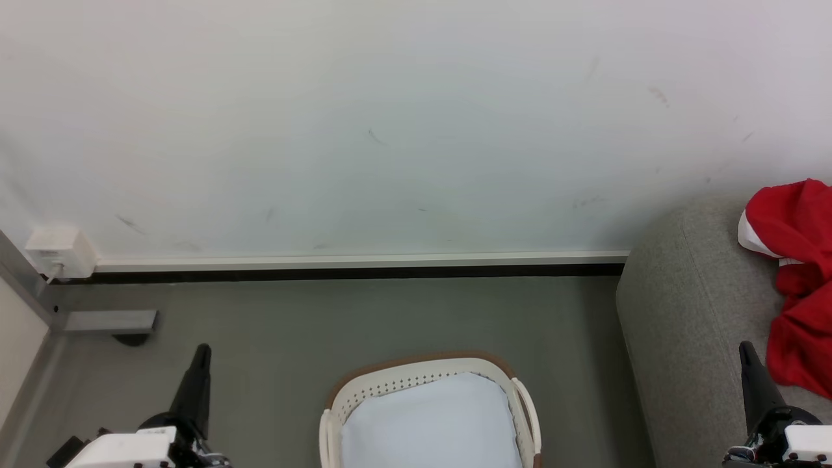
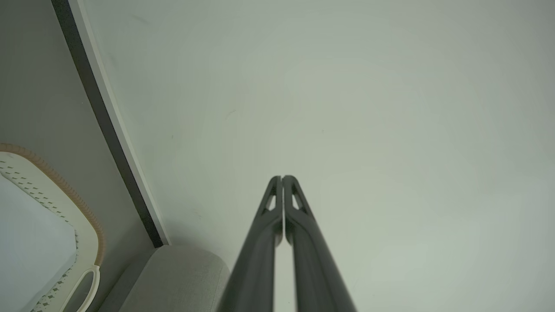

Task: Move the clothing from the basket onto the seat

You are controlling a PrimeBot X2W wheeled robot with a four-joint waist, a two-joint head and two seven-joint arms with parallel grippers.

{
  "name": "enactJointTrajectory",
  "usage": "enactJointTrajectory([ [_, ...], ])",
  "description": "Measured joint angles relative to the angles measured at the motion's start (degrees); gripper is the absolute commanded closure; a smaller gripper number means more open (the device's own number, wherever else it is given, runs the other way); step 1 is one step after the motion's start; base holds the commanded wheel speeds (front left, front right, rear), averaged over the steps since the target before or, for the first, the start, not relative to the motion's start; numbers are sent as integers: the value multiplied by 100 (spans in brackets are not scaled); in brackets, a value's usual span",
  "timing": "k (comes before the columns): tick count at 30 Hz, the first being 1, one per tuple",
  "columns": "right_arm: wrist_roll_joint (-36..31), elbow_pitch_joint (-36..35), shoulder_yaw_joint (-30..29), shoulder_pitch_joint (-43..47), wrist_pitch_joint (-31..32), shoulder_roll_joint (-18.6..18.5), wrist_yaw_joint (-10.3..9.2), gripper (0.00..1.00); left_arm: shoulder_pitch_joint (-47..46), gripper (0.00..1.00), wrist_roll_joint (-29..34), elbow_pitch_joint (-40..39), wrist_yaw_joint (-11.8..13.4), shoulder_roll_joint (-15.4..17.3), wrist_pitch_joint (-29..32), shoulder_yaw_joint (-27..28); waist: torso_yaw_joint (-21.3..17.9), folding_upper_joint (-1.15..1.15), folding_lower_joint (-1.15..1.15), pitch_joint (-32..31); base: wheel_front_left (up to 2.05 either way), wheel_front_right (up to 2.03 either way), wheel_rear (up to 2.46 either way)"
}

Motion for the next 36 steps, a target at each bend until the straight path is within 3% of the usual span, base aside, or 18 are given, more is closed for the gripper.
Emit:
enactJointTrajectory([
  [36, -2, 0, -13, -1, 5, 8, 0, 100, -1, 100, -1, 1, 0, 0, 0, 0, -1, 0, 0, 0, 0, 0, 0],
])
